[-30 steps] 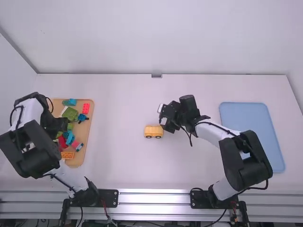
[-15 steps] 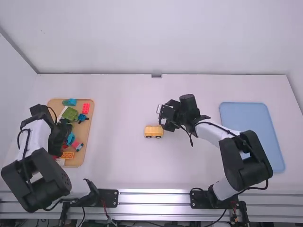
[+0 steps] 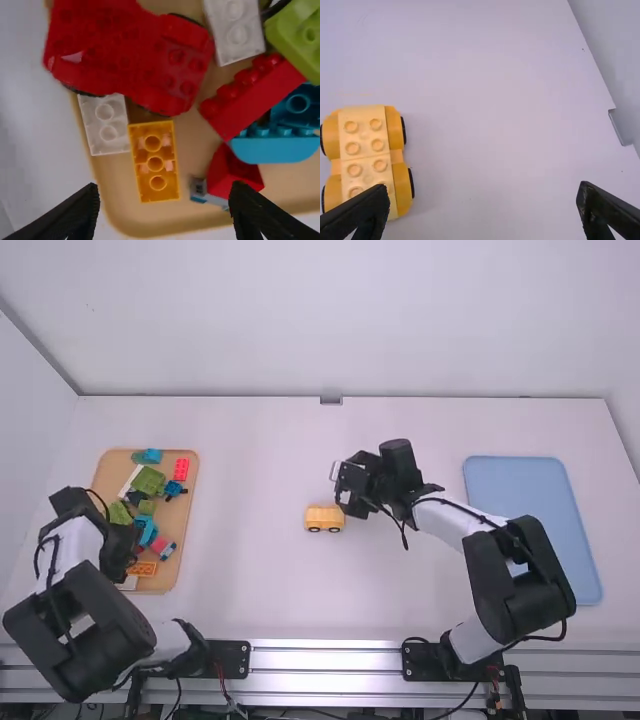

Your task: Assemble lego blocks to make yellow taxi

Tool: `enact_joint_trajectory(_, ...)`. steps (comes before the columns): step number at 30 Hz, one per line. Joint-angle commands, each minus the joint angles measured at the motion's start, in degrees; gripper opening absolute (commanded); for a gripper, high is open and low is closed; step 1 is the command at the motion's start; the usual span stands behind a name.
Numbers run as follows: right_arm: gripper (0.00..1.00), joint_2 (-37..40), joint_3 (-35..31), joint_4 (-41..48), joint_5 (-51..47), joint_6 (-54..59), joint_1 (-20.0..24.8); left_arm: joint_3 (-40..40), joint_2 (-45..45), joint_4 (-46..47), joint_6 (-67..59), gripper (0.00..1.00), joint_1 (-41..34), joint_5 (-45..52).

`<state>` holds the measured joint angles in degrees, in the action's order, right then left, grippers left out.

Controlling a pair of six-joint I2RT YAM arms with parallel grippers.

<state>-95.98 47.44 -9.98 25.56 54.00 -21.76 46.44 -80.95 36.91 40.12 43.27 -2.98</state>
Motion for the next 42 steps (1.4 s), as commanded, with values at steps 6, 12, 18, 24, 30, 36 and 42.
enact_joint_trajectory(6, 0.98, 0.8, 0.1, 0.5, 1.4, -1.7, 0.0, -1.4, -5.6, -1.9, -1.9, 0.62, -0.2, 4.1)
enact_joint_trajectory(12, 0.99, 0.8, 0.1, 0.1, 1.4, -3.6, 0.0, -2.2, -6.6, -4.1, -1.0, 0.57, -0.2, 6.5)
enact_joint_trajectory(18, 0.98, 0.8, 0.1, 0.6, 1.4, -3.7, 0.0, -4.6, -6.6, -7.2, -0.3, 0.55, -0.2, 7.0)
enact_joint_trajectory(24, 0.99, 0.8, 0.1, -0.2, 1.4, -6.3, 0.0, -7.0, -6.6, -9.1, -0.3, 0.52, 0.2, 6.6)
enact_joint_trajectory(30, 0.98, 0.8, 0.1, -0.1, 1.4, -6.2, 0.0, -5.2, -6.6, -5.2, 0.5, 0.50, 0.1, 6.4)
enact_joint_trajectory(36, 0.99, 0.8, 0.1, 0.2, 1.4, -6.2, 0.0, -1.9, -6.6, 1.0, 4.3, 0.52, 0.0, 1.7)
enact_joint_trajectory(42, 0.99, 0.8, 0.1, 0.2, 1.4, -6.2, 0.0, -2.9, -6.6, -1.3, 4.0, 0.54, 0.1, 1.4)
